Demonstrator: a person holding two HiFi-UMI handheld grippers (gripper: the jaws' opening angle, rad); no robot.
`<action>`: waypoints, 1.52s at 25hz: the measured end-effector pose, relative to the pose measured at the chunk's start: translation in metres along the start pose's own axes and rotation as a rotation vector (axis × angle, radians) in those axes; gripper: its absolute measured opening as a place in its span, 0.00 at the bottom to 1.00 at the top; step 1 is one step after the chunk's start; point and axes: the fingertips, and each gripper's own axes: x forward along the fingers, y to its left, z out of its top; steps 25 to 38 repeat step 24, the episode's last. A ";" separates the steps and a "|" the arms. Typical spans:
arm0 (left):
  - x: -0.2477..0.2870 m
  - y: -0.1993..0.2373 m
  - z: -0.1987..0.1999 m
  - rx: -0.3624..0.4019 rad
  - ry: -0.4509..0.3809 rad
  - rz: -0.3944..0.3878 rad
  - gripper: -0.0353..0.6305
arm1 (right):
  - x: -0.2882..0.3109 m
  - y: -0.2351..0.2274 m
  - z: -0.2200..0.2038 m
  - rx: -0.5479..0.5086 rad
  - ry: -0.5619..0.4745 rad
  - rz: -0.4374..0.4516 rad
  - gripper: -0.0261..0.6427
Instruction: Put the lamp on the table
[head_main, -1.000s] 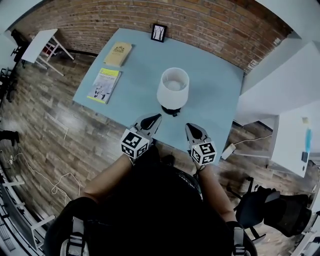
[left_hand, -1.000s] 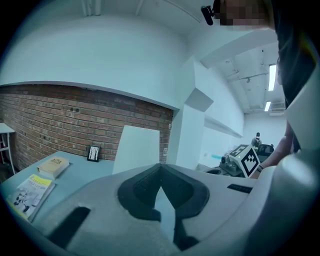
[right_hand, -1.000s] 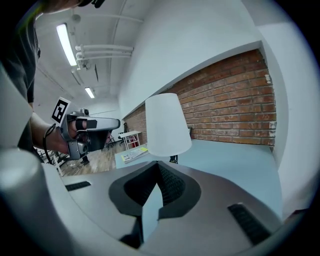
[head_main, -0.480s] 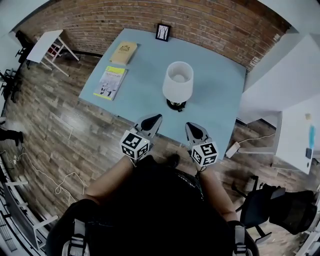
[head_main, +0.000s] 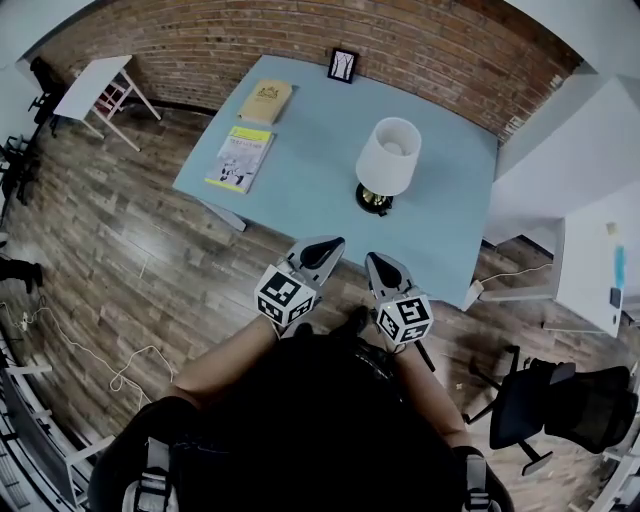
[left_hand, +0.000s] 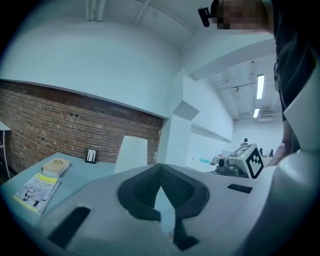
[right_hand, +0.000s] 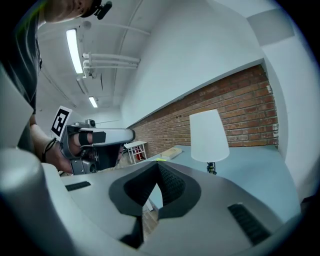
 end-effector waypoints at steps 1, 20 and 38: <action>-0.012 0.000 -0.002 -0.004 -0.001 -0.002 0.07 | 0.001 0.016 -0.002 -0.005 -0.002 0.005 0.06; -0.134 -0.032 -0.022 -0.031 -0.027 -0.104 0.07 | -0.027 0.131 -0.016 -0.046 -0.024 -0.097 0.06; -0.145 -0.038 -0.027 -0.027 -0.021 -0.121 0.07 | -0.035 0.138 -0.020 -0.040 -0.026 -0.118 0.06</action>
